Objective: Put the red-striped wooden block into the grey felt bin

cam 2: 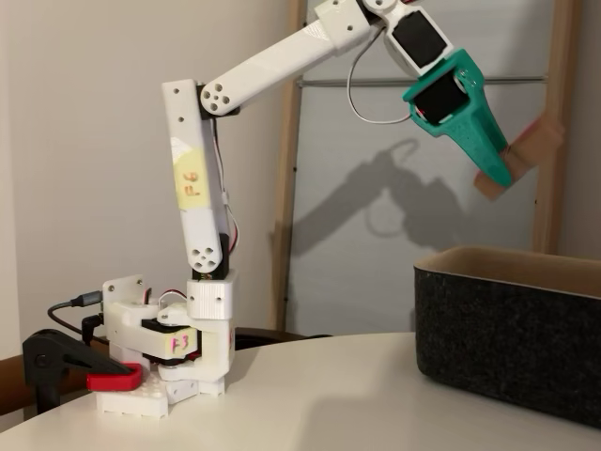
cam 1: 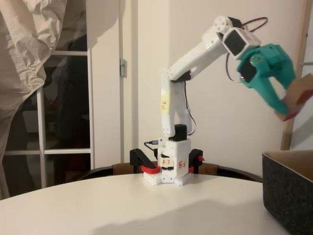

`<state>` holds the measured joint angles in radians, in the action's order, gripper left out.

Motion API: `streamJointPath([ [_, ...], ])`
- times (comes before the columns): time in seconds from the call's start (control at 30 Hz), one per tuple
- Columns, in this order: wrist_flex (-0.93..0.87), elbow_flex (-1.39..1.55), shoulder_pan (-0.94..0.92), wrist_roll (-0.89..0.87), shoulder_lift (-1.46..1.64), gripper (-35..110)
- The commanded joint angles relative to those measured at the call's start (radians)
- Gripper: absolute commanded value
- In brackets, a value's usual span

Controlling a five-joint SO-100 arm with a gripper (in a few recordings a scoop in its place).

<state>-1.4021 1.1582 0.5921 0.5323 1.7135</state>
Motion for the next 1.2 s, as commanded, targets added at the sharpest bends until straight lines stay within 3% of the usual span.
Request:
streamJointPath([
  [0.0, 0.032, -0.032, 0.048, 0.038, -0.023, 4],
  [0.87, 0.087, -0.31, 0.014, 0.129, -0.535, 3],
  [1.17, 0.046, -0.308, 0.023, 0.146, -0.551, 18],
])
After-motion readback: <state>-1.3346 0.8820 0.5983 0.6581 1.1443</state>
